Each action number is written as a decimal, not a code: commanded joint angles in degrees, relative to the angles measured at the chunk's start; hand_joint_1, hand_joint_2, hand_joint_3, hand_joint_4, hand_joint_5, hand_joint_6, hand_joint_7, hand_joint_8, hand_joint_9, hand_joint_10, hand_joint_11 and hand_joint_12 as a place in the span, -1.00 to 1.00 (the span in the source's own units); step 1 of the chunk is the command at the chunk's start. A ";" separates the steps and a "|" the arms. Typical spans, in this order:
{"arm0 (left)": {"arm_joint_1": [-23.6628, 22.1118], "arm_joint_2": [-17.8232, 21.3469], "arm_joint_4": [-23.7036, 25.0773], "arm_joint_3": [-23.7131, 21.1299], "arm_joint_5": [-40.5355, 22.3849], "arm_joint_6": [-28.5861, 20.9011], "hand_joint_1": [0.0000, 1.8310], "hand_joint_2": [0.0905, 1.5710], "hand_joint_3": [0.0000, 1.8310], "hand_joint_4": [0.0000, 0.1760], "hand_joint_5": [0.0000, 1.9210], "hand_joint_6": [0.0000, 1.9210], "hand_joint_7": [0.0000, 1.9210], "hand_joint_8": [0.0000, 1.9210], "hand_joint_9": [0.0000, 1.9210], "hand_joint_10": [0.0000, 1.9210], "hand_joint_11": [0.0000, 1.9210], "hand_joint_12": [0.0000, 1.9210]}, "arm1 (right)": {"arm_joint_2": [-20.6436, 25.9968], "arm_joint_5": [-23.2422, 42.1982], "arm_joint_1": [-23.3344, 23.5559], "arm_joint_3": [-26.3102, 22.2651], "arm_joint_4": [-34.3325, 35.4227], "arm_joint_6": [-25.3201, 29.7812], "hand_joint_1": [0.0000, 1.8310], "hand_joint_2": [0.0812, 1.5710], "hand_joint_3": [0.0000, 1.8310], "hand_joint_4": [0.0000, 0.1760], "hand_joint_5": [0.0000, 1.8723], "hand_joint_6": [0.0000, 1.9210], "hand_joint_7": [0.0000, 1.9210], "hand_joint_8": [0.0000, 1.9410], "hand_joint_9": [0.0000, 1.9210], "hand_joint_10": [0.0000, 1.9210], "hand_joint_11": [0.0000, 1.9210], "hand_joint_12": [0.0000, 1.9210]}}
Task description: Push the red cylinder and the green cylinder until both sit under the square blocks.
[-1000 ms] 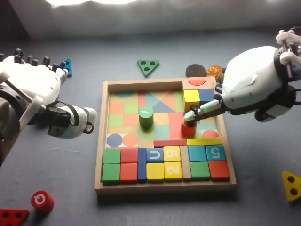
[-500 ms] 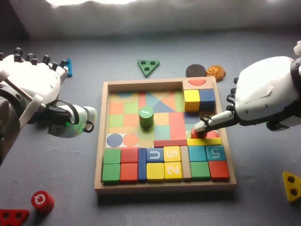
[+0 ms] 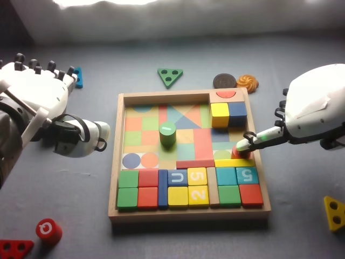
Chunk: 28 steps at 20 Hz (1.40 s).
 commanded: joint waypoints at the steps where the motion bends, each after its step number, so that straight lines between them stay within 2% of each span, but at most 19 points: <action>1: -0.46 0.38 4.70 0.05 -2.33 0.40 -1.00 0.60 -1.00 -1.00 -0.90 -0.99 -0.87 -0.99 -0.85 -0.99 -1.00 -0.60 | 0.96 0.54 -0.36 -0.05 -0.57 -0.16 0.96 0.49 -1.00 -1.00 -0.88 -0.99 0.06 1.00 0.52 1.00 0.55 1.00; 2: -0.46 0.38 4.70 0.05 -2.34 0.40 -1.00 0.61 -1.00 -1.00 -0.88 -0.99 -0.85 -0.99 -0.83 -0.99 -1.00 -0.54 | 1.09 0.68 -0.38 -0.05 -0.58 -0.19 0.95 0.50 -0.99 -1.00 -0.88 -0.99 0.13 1.00 0.52 1.00 0.55 1.00; 4: -0.46 0.38 4.71 0.06 -2.34 0.40 -1.00 0.61 -1.00 -1.00 -0.92 -1.00 -0.89 -1.00 -0.87 -1.00 -1.00 -0.63 | 1.19 0.74 -0.37 -0.04 -0.59 -0.25 0.95 0.49 -1.00 -1.00 -0.91 -0.99 0.19 1.00 0.55 1.00 0.62 1.00; 6: -0.46 0.38 4.71 0.03 -2.34 0.40 -1.00 0.60 -1.00 -1.00 -0.90 -1.00 -0.87 -1.00 -0.85 -1.00 -1.00 -0.59 | 1.21 0.73 -0.13 -0.04 -0.59 -0.33 0.96 0.50 -0.99 -1.00 -0.92 -1.00 0.23 1.00 0.55 1.00 0.60 1.00; 8: -0.47 0.38 4.71 0.03 -2.34 0.40 -1.00 0.61 -1.00 -1.00 -0.87 -0.99 -0.83 -0.99 -0.81 -0.99 -1.00 -0.45 | 1.18 0.73 0.30 -0.05 -0.59 -0.41 0.97 0.47 -1.00 -1.00 -0.89 -0.99 0.28 1.00 0.57 1.00 0.65 1.00; 9: -0.47 0.38 4.71 0.03 -2.34 0.40 -1.00 0.61 -1.00 -1.00 -0.91 -0.99 -0.87 -0.99 -0.85 -0.99 -1.00 -0.57 | 1.17 0.73 0.61 -0.09 -0.59 -0.41 0.97 0.47 -1.00 -1.00 -0.90 -1.00 0.30 1.00 0.58 1.00 0.66 1.00; 10: -0.47 0.38 4.71 0.03 -2.34 0.40 -1.00 0.61 -1.00 -1.00 -0.91 -0.99 -0.88 -1.00 -0.86 -0.99 -1.00 -0.62 | 1.14 0.74 1.08 -0.15 -0.58 -0.46 0.95 0.48 -1.00 -1.00 -0.90 -1.00 0.15 1.00 0.57 1.00 0.65 1.00; 12: -0.47 0.38 4.71 0.03 -2.34 0.40 -1.00 0.60 -1.00 -1.00 -0.90 -0.99 -0.87 -0.99 -0.85 -0.99 -1.00 -0.59 | 1.05 0.73 1.78 -0.29 -0.57 -0.55 0.95 0.50 -0.99 -1.00 -0.86 -0.98 0.07 1.00 0.53 1.00 0.57 1.00; 14: -0.47 0.38 4.71 0.05 -2.34 0.40 -1.00 0.60 -1.00 -1.00 -0.89 -0.99 -0.87 -1.00 -0.84 -0.99 -1.00 -0.56 | 0.62 0.72 2.60 -0.44 -0.56 -0.78 0.94 0.50 -0.99 -1.00 -0.87 -0.99 0.14 1.00 0.52 1.00 0.56 1.00; 15: -0.47 0.38 4.71 0.05 -2.34 0.40 -1.00 0.60 -1.00 -1.00 -0.89 -1.00 -0.87 -1.00 -0.85 -1.00 -1.00 -0.60 | 0.35 0.72 3.09 -0.50 -0.55 -0.82 0.95 0.50 -0.99 -1.00 -0.87 -0.99 0.06 1.00 0.52 1.00 0.56 1.00; 19: -0.47 0.38 4.71 0.03 -2.33 0.40 -1.00 0.60 -1.00 -1.00 -0.90 -1.00 -0.87 -1.00 -0.86 -1.00 -1.00 -0.64 | -0.65 0.58 5.78 -0.56 -0.53 -1.00 0.96 0.49 -1.00 -1.00 -0.86 -1.00 0.16 1.00 0.54 1.00 0.60 1.00; 20: -0.47 0.38 4.71 0.03 -2.33 0.40 -1.00 0.60 -1.00 -1.00 -0.89 -1.00 -0.86 -1.00 -0.85 -1.00 -1.00 -0.62 | -1.19 0.52 6.60 -0.56 -0.51 -1.01 0.96 0.49 -1.00 -1.00 -0.86 -1.00 -0.08 1.00 0.53 1.00 0.61 1.00; 21: -0.47 0.38 4.71 0.03 -2.33 0.40 -1.00 0.61 -1.00 -1.00 -0.93 -1.00 -0.92 -1.00 -0.91 -1.00 -1.00 -0.72 | -1.59 0.36 7.05 -0.56 -0.51 -1.00 0.97 0.50 -1.00 -1.00 -0.88 -1.00 -0.11 1.00 0.51 1.00 0.59 1.00; 23: -0.47 0.38 4.71 0.03 -2.33 0.40 -1.00 0.60 -1.00 -1.00 -0.93 -1.00 -0.92 -0.99 -0.90 -0.99 -1.00 -0.69 | -2.81 -0.71 8.01 -0.46 -0.47 -0.98 0.95 0.50 -0.99 -1.00 -0.89 -1.00 -0.04 1.00 0.50 1.00 0.59 1.00; 24: -0.47 0.39 4.71 0.06 -2.33 0.40 -1.00 0.60 -1.00 -1.00 -0.94 -1.00 -0.92 -1.00 -0.91 -1.00 -1.00 -0.71 | -3.95 -1.39 8.39 -0.25 -0.44 -0.98 0.96 0.50 -0.99 -1.00 -0.90 -1.00 0.07 1.00 0.52 1.00 0.62 1.00; 25: -0.47 0.39 4.71 0.07 -2.33 0.40 -1.00 0.60 -1.00 -1.00 -0.91 -0.99 -0.90 -0.99 -0.88 -0.99 -1.00 -0.63 | -4.58 -1.84 8.51 0.00 -0.42 -0.98 0.53 0.37 -0.41 -1.00 -0.90 -0.99 -0.34 1.00 0.45 1.00 0.53 0.97; 26: -0.47 0.39 4.71 0.09 -2.33 0.40 -1.00 0.60 -1.00 -1.00 -0.91 -1.00 -0.90 -1.00 -0.88 -0.99 -1.00 -0.62 | -5.74 -2.88 8.59 0.54 -0.38 -0.88 0.87 0.28 -0.53 -1.00 -0.89 -1.00 -0.18 1.00 0.46 1.00 0.53 0.99; 27: -0.47 0.39 4.71 0.10 -2.33 0.40 -1.00 0.61 -1.00 -1.00 -0.92 -1.00 -0.91 -1.00 -0.89 -1.00 -1.00 -0.64 | -7.01 -4.01 8.60 1.26 -0.33 -0.20 0.95 0.29 -0.64 -1.00 -0.89 -1.00 -0.05 1.00 0.50 1.00 0.57 1.00; 28: -0.47 0.39 4.71 0.10 -2.33 0.40 -1.00 0.61 -1.00 -1.00 -0.90 -1.00 -0.89 -1.00 -0.88 -0.99 -1.00 -0.62 | -8.05 -4.87 8.68 1.80 -0.29 0.34 0.96 0.34 -0.73 -1.00 -0.89 -1.00 -0.04 1.00 0.51 1.00 0.60 1.00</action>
